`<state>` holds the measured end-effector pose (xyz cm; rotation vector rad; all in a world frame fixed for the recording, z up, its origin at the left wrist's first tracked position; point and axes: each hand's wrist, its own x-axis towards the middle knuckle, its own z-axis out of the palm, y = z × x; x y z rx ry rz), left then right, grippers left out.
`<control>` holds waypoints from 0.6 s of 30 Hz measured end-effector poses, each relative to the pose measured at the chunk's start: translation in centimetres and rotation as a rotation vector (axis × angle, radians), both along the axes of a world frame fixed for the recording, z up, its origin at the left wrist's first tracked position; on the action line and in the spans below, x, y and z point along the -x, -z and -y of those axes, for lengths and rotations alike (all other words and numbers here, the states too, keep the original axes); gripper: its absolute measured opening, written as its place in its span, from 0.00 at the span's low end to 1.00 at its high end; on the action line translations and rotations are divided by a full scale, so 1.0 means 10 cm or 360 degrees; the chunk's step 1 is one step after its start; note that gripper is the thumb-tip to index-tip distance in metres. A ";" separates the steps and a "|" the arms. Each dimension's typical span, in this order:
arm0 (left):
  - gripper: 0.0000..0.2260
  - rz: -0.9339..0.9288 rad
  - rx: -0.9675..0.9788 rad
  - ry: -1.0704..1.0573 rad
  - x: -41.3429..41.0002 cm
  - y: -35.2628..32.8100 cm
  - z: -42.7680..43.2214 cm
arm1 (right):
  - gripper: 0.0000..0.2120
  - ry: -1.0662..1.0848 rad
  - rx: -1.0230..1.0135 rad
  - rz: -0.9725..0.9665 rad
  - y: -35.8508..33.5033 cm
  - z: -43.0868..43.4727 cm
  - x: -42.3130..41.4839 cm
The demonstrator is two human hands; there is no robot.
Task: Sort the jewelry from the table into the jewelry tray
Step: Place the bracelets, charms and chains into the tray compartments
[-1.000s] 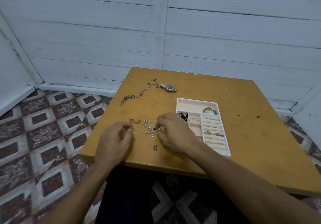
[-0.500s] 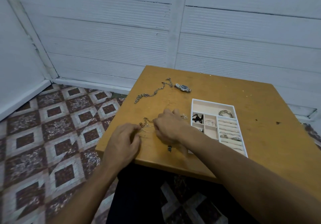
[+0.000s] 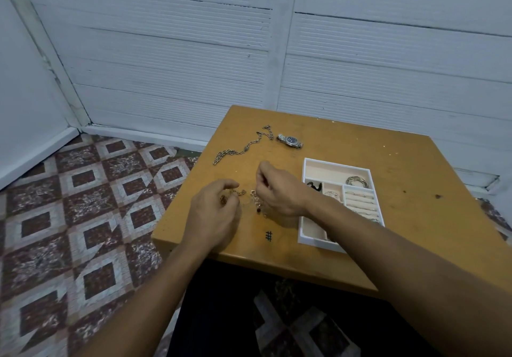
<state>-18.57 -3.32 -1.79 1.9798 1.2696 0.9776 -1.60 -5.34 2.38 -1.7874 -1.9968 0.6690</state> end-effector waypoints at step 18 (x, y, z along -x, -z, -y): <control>0.09 0.0331 0.0287 0.0116 -0.37 -0.07 0.03 | 0.04 0.0162 -0.0030 -0.0610 -0.38 0.02 -0.21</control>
